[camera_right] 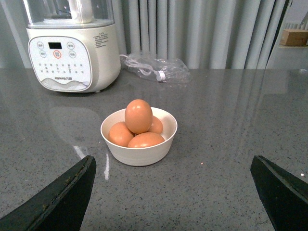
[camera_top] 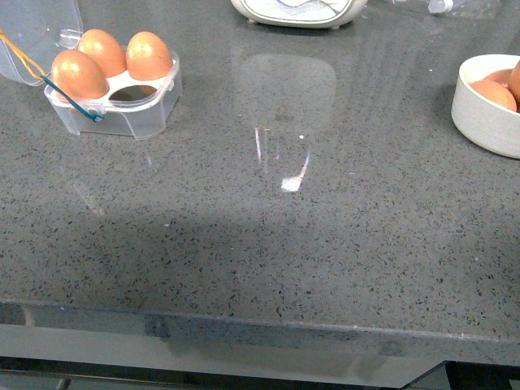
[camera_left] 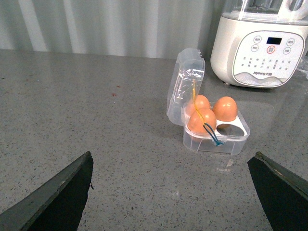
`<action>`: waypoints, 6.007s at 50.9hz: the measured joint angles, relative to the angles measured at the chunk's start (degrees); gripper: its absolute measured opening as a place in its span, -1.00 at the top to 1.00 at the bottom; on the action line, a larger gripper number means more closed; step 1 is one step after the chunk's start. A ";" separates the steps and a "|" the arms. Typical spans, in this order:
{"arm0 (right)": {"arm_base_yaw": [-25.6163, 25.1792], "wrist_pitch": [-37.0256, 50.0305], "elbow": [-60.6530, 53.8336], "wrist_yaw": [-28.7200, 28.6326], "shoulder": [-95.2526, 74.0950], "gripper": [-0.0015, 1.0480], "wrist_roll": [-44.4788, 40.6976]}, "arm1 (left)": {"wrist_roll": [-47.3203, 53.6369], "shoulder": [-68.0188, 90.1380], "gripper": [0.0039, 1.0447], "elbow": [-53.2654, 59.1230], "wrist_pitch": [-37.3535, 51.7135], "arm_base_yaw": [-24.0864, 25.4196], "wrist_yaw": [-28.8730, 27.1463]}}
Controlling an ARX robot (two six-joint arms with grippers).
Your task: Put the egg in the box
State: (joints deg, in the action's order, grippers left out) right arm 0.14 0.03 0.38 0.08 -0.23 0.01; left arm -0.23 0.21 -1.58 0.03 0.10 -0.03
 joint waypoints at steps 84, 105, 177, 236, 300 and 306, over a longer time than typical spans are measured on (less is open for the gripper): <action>0.00 0.00 -0.02 0.00 0.00 -0.86 0.00 | 0.00 0.00 -0.87 0.00 0.00 0.00 0.00; -8.07 -0.24 8.59 2.67 -27.04 -0.86 7.41 | 0.00 0.00 -0.87 0.00 0.00 0.00 0.00; -0.57 21.73 36.63 -13.27 -82.86 -0.86 -6.71 | 0.00 0.00 -0.87 0.00 0.00 0.00 0.00; 1.53 22.73 39.32 -10.67 -88.04 0.18 -9.70 | 0.00 0.00 -0.87 0.00 0.00 0.00 0.00; 33.14 11.08 70.79 -28.35 -108.28 0.18 -3.78 | 0.00 0.00 -0.87 0.00 0.00 0.00 0.00; 33.99 9.40 73.16 -28.72 -110.16 0.18 -5.53 | 0.00 0.00 -0.87 0.00 0.00 0.00 0.00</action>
State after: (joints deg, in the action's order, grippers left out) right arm 34.13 9.43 73.54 -28.64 -110.39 -5.52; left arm -0.23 0.21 -1.58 0.03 0.10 -0.03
